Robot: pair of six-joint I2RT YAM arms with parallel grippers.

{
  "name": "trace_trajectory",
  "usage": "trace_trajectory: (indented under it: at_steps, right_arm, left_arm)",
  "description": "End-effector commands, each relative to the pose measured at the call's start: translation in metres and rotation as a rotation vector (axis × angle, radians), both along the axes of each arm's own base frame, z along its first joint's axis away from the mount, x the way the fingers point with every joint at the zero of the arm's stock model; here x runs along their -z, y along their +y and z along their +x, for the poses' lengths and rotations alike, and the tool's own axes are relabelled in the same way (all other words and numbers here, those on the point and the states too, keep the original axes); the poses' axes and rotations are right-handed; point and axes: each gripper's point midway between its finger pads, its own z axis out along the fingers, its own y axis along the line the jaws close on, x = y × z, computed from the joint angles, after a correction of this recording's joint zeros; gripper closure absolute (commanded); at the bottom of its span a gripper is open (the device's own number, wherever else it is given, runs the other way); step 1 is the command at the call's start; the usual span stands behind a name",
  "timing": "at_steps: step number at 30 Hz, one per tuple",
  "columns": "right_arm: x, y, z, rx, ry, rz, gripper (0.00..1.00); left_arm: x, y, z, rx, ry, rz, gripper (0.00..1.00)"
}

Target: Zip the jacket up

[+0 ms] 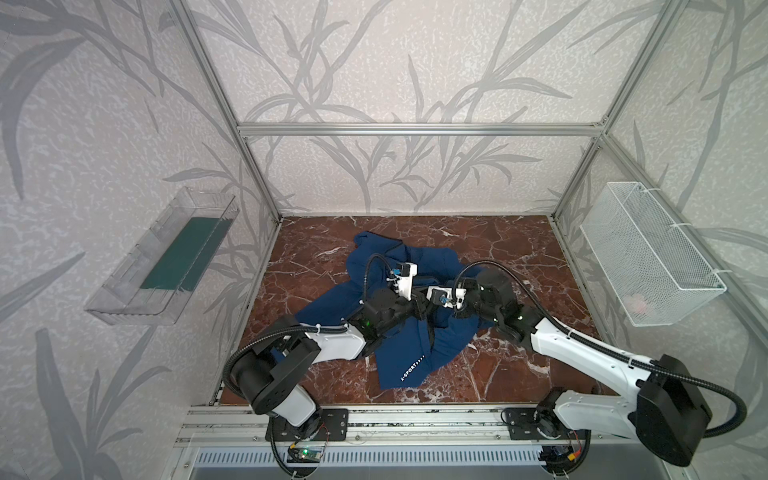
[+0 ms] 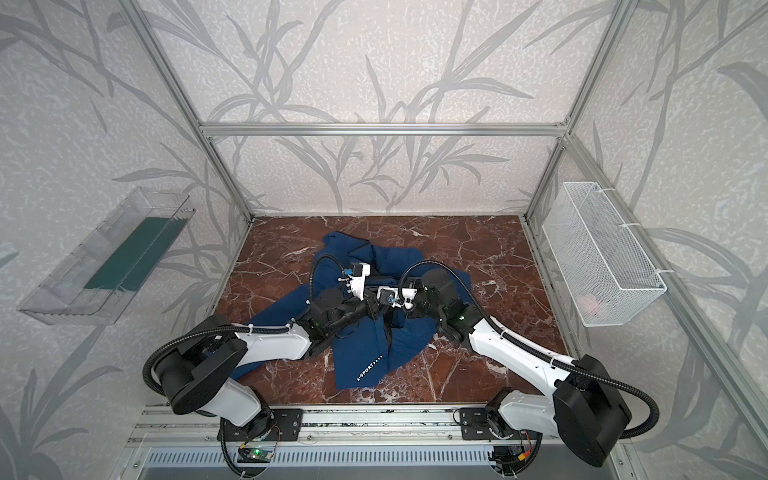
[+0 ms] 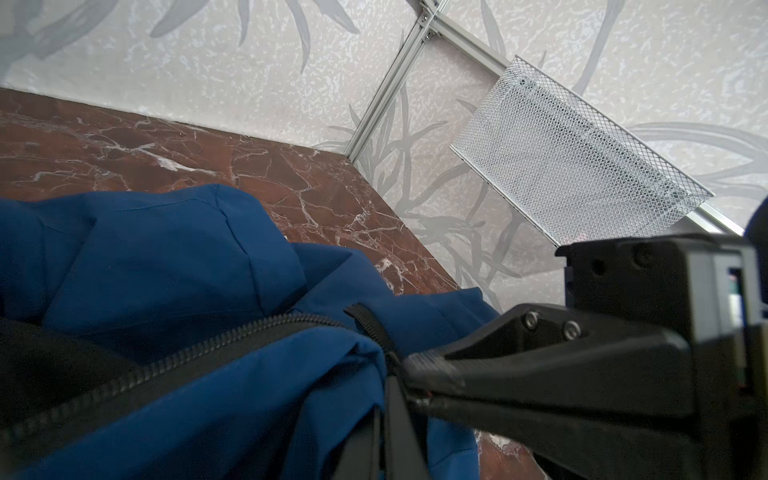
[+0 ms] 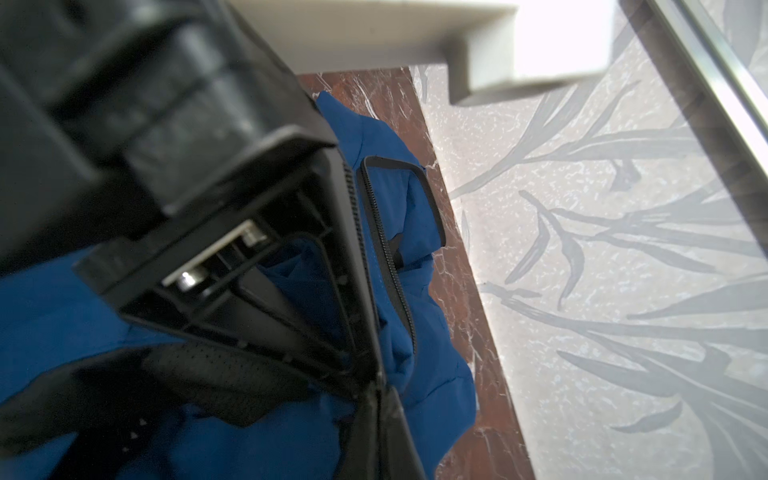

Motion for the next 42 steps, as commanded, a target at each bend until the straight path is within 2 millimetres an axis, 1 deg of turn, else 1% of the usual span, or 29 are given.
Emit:
trace_trajectory:
  at_steps: [1, 3, 7, 11, 13, 17, 20, 27, 30, 32, 35, 38, 42]
  right_arm:
    - [-0.023, -0.007, 0.005, 0.044, 0.076, 0.154, 1.0]
    - [-0.029, -0.009, 0.005, 0.049, 0.107, 0.224, 1.0]
    - [-0.049, -0.01, 0.007, 0.06, 0.143, 0.354, 1.0]
    - [-0.068, -0.01, 0.01, 0.072, 0.147, 0.439, 1.0]
    - [-0.073, -0.01, 0.012, 0.08, 0.167, 0.47, 1.0]
    - [-0.077, -0.011, 0.021, 0.119, 0.209, 0.53, 1.0]
    - [-0.077, -0.012, 0.029, 0.136, 0.228, 0.529, 1.0]
    - [-0.083, -0.014, 0.042, 0.172, 0.242, 0.557, 1.0]
    - [-0.082, -0.013, 0.046, 0.191, 0.257, 0.567, 1.0]
    - [-0.085, -0.018, 0.053, 0.238, 0.258, 0.602, 1.0]
    - [-0.094, -0.026, 0.064, 0.3, 0.267, 0.667, 1.0]
    - [-0.101, -0.034, 0.08, 0.38, 0.267, 0.719, 1.0]
    - [-0.109, -0.04, 0.1, 0.454, 0.259, 0.734, 1.0]
  left_arm:
    - [-0.006, 0.004, -0.006, 0.001, -0.021, 0.012, 1.0]
    - [-0.008, 0.006, -0.007, 0.0, -0.018, 0.019, 1.0]
    - [-0.005, 0.009, -0.011, 0.006, 0.0, 0.049, 1.0]
    - [-0.003, 0.013, -0.017, 0.01, 0.022, 0.073, 1.0]
    - [-0.003, 0.016, -0.021, 0.014, 0.03, 0.095, 1.0]
    - [-0.002, 0.022, -0.029, 0.024, 0.06, 0.153, 1.0]
    - [0.002, 0.029, -0.037, 0.029, 0.083, 0.198, 1.0]
    - [0.012, 0.052, -0.055, 0.021, 0.124, 0.297, 1.0]
    - [0.015, 0.06, -0.065, 0.036, 0.148, 0.331, 1.0]
    - [0.017, 0.064, -0.074, 0.058, 0.172, 0.356, 1.0]
    - [0.017, 0.076, -0.087, 0.069, 0.2, 0.397, 1.0]
    - [0.009, 0.094, -0.099, 0.051, 0.206, 0.435, 1.0]
    - [0.003, 0.132, -0.116, -0.01, 0.213, 0.531, 1.0]
